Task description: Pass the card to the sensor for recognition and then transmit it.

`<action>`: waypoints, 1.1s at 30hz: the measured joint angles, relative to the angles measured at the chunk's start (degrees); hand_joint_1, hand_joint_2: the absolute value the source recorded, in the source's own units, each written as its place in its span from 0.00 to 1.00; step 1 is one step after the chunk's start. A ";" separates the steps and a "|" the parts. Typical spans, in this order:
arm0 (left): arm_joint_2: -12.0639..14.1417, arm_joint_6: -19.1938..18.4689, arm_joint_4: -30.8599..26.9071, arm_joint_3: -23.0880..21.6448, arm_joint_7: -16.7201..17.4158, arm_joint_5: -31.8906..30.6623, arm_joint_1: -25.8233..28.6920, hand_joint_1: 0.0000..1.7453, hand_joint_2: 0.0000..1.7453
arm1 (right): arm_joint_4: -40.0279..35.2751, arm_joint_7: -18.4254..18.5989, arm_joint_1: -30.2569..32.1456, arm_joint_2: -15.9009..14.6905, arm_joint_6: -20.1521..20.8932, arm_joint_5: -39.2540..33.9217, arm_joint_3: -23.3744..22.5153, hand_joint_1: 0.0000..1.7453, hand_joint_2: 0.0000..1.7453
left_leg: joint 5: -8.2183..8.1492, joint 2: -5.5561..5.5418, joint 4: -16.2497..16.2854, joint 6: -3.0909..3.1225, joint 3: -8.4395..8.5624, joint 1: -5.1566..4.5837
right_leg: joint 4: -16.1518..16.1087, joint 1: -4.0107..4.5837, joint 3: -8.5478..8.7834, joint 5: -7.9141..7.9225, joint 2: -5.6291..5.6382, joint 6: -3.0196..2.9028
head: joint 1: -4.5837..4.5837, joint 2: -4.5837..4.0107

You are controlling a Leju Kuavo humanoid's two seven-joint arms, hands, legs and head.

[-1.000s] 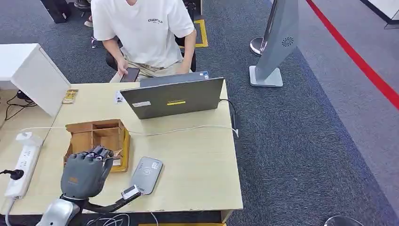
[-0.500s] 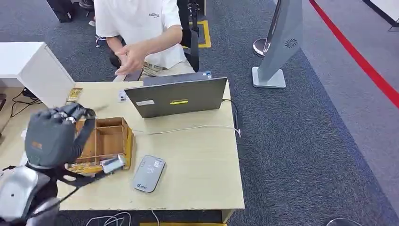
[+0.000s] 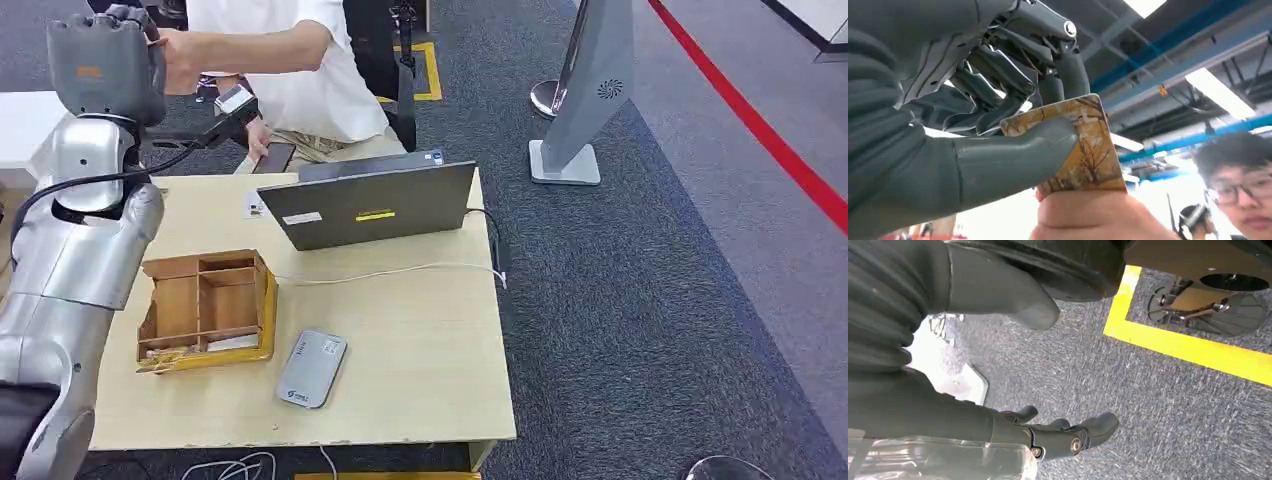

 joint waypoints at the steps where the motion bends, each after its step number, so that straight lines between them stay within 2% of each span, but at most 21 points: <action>1: -0.38 -0.35 0.27 0.00 -0.09 0.00 -0.01 1.00 1.00 | 0.00 0.07 0.00 0.00 0.00 0.00 0.02 0.00 1.00 | 0.00 0.00 0.00 0.00 -0.03 0.00 | 0.00 0.00 -0.04 0.00 0.01 0.00 | 0.00 0.00; 2: -0.74 -0.66 0.61 0.00 -0.13 0.00 0.02 0.00 1.00 | 0.00 0.13 0.00 0.00 0.00 0.00 0.04 0.00 1.00 | 0.00 0.01 0.00 0.00 -0.09 0.00 | 0.00 0.00 -0.10 0.00 0.01 0.00 | -0.02 0.00; 4: -1.27 -0.88 1.29 0.00 -0.39 0.00 0.11 0.00 1.00 | 0.00 0.18 0.01 0.00 0.00 -0.02 0.04 0.00 1.00 | 0.01 0.03 0.00 0.00 -0.22 0.00 | 0.00 0.00 -0.25 0.01 0.04 0.00 | 0.00 0.00; 8: -1.97 -4.48 2.21 0.00 -1.00 0.09 -0.54 0.00 1.00 | 0.00 0.11 0.02 0.00 0.15 -0.15 0.04 0.00 1.00 | 0.00 0.03 0.00 0.00 -0.24 0.01 | 0.00 0.00 -0.26 0.00 0.04 0.00 | 0.00 0.00; 18: -2.74 -4.57 1.46 0.00 -2.69 0.42 0.20 0.00 1.00 | 0.00 0.22 0.06 0.00 0.20 -0.55 0.02 0.00 1.00 | 0.01 0.03 -0.01 0.00 -0.23 0.01 | 0.01 0.00 -0.25 0.00 0.02 -0.01 | 0.00 0.00; 21: -2.52 -4.40 -4.38 0.00 -5.67 3.28 4.17 0.00 1.00 | 0.00 -0.48 0.15 -0.35 1.16 -1.82 -0.33 0.00 1.00 | 0.00 0.04 -0.03 0.00 -0.21 -0.01 | 0.02 -0.01 -0.17 0.00 0.04 0.00 | 0.00 0.00; 23: -1.42 -3.76 -11.60 -0.11 -7.74 6.48 9.60 0.00 1.00 | -0.02 -0.46 0.26 -0.44 1.18 -2.71 -1.16 0.00 1.00 | -0.06 0.15 -0.06 0.01 -0.20 -0.03 | 0.02 -0.01 -0.16 -0.01 0.13 0.01 | 0.02 0.00; 27: 3.85 2.89 -27.44 -0.13 -8.90 10.38 25.44 0.00 1.00 | 0.00 0.88 0.89 -0.26 -0.92 -3.98 -2.89 0.00 1.00 | -0.34 0.60 -0.11 -0.11 0.06 -0.01 | 0.02 -0.03 -0.17 -0.17 0.61 -0.05 | -0.13 0.00; 29: 5.42 3.52 -31.92 -0.13 -9.05 10.69 30.24 0.00 1.00 | 0.02 1.12 1.32 -0.24 -1.11 -4.09 -3.28 0.00 1.00 | -0.33 0.37 -0.11 -0.11 -0.04 0.03 | 0.02 -0.01 -0.21 -0.30 0.37 -0.02 | -0.13 0.00; 33: 8.00 4.11 -37.88 0.26 -9.62 11.94 35.78 0.00 1.00 | 0.02 1.31 1.18 -0.20 -1.29 -4.46 -4.20 0.00 1.00 | -0.33 0.15 -0.21 -0.12 -0.12 0.01 | 0.08 -0.01 0.01 -0.34 0.10 -0.01 | 0.04 0.00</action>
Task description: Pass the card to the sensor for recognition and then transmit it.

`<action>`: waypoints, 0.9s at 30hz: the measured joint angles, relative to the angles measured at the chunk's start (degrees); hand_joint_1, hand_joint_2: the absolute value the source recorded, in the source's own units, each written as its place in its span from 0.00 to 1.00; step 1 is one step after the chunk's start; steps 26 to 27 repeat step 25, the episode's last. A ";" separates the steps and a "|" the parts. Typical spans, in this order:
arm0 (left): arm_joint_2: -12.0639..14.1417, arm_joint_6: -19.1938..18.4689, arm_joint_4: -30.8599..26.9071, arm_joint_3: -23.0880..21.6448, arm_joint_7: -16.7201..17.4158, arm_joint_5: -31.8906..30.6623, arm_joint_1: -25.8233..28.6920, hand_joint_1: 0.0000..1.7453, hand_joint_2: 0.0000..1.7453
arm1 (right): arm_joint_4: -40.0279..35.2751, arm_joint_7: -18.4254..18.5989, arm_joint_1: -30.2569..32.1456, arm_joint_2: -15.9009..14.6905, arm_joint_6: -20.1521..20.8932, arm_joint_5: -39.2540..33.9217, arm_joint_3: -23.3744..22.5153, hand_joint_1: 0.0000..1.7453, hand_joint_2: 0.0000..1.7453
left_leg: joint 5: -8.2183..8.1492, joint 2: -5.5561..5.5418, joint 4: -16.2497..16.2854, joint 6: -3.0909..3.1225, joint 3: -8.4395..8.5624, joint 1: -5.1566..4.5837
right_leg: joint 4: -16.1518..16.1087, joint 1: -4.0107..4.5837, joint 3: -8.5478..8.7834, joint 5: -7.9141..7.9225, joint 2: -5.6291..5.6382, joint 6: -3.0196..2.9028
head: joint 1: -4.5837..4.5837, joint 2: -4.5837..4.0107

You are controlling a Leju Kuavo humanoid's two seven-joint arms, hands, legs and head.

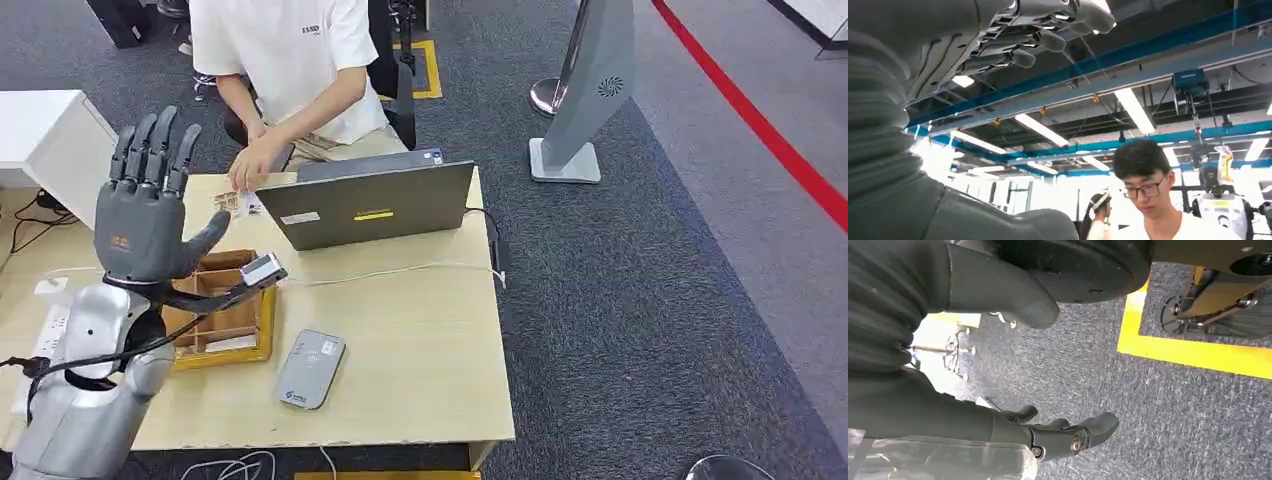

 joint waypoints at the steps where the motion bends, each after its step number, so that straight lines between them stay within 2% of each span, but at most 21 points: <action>1: 1.23 1.43 -2.19 0.80 0.07 0.78 3.08 0.00 1.00 | 0.00 0.09 0.01 0.06 -0.19 -0.15 -0.17 0.00 1.00 | -0.12 0.18 -0.04 -0.05 0.13 -0.03 | 0.00 -0.02 0.08 -0.01 0.18 -0.02 | 0.00 0.00; 3: 3.28 4.57 -5.57 3.92 -0.62 2.82 9.81 0.00 1.00 | 0.00 0.28 0.23 0.11 -0.41 -0.15 -0.50 0.00 1.00 | -0.25 0.55 -0.04 -0.09 0.32 -0.04 | 0.00 -0.02 0.10 -0.06 0.55 -0.09 | -0.04 0.00; 5: 5.12 7.56 -8.87 9.91 -3.35 7.40 17.23 0.00 1.00 | 0.00 0.33 0.50 0.11 -0.28 0.11 -0.81 0.00 1.00 | -0.28 0.58 -0.05 -0.09 0.34 -0.01 | 0.00 -0.01 0.07 -0.18 0.58 -0.13 | -0.04 0.00; 7: 6.67 8.57 -10.66 18.68 -8.62 17.55 23.95 0.00 1.00 | 0.00 0.31 0.63 0.11 0.11 0.57 -1.07 0.00 1.00 | -0.30 0.56 -0.05 -0.10 0.39 0.03 | 0.00 0.01 -0.02 -0.27 0.57 -0.24 | -0.09 0.00; 9: 6.93 4.82 -10.64 29.47 -16.08 28.61 26.63 0.00 1.00 | 0.00 0.28 0.80 0.11 0.29 0.90 -1.18 0.00 1.00 | -0.29 0.36 -0.05 -0.11 0.30 0.08 | 0.00 0.06 -0.05 -0.37 0.40 -0.23 | -0.07 0.00; 11: 6.95 -2.88 -8.29 39.89 -20.31 36.93 26.73 0.00 1.00 | 0.00 0.28 0.80 0.11 0.48 1.27 -1.33 0.00 1.00 | -0.29 0.23 -0.06 -0.12 0.28 0.15 | 0.01 0.15 -0.02 -0.42 0.27 -0.21 | -0.02 0.00; 12: 7.29 -6.91 -4.76 45.47 -21.80 40.88 25.81 0.00 1.00 | 0.00 0.31 0.79 0.11 0.63 1.40 -1.33 0.00 1.00 | -0.29 0.24 -0.07 -0.13 0.26 0.16 | 0.01 0.16 -0.01 -0.42 0.27 -0.22 | -0.05 0.00; 13: 7.78 -9.35 -0.43 49.61 -23.04 43.83 24.46 0.00 1.00 | 0.00 0.31 0.78 0.11 0.70 1.62 -1.33 0.00 1.00 | -0.27 0.27 -0.08 -0.17 0.29 0.20 | 0.03 0.20 0.01 -0.44 0.30 -0.27 | -0.04 0.00; 16: 12.60 -14.70 22.89 64.99 -26.32 55.42 19.10 0.00 1.00 | 0.00 0.28 0.77 0.11 0.96 2.10 -1.38 0.00 1.00 | -0.39 0.75 -0.13 -0.48 0.44 0.41 | 0.13 0.38 0.07 -0.34 0.74 -0.65 | 0.00 0.00; 17: 13.66 -16.29 30.00 69.94 -25.63 60.26 18.06 0.00 1.00 | 0.00 0.28 0.83 0.11 1.09 2.27 -1.38 0.00 1.00 | -0.50 1.04 -0.16 -0.63 0.57 0.42 | 0.15 0.40 0.08 -0.30 0.99 -0.71 | -0.18 0.00; 18: 14.09 -19.27 37.56 76.21 -23.44 68.02 17.54 0.00 1.00 | 0.00 0.13 0.99 0.09 1.36 2.54 -1.40 0.00 1.00 | -0.50 1.16 -0.16 -0.63 0.68 0.40 | 0.14 0.38 0.09 -0.31 1.09 -0.72 | -0.37 0.00; 20: 13.28 -22.91 46.78 85.06 -21.46 77.89 17.49 0.00 1.00 | 0.00 0.06 1.09 0.09 1.60 2.91 -1.40 0.00 1.00 | -0.52 1.03 -0.16 -0.60 0.77 0.37 | 0.10 0.36 0.10 -0.42 0.99 -0.65 | -0.59 0.00; 23: 11.56 -24.33 57.21 93.12 -21.86 79.69 17.66 0.00 1.00 | 0.00 0.04 0.96 0.09 1.68 3.08 -1.40 0.00 1.00 | -0.53 0.03 -0.08 -0.56 0.66 0.51 | -0.11 0.47 0.31 -0.73 0.10 -0.45 | -0.29 0.00; 25: 11.36 -24.33 60.87 96.23 -21.86 79.84 17.55 0.00 1.00 | -0.02 0.04 0.77 0.05 1.66 3.10 -1.40 0.00 1.00 | -0.54 -0.24 -0.07 -0.53 0.64 0.49 | -0.14 0.46 0.43 -0.74 -0.20 -0.46 | -0.09 0.00; 27: 11.36 -24.33 60.87 96.23 -21.86 79.84 17.55 0.00 1.00 | -0.02 0.04 0.77 0.05 1.66 3.10 -1.40 0.00 1.00 | -0.54 -0.24 -0.07 -0.53 0.64 0.49 | -0.14 0.46 0.43 -0.74 -0.20 -0.46 | -0.09 0.00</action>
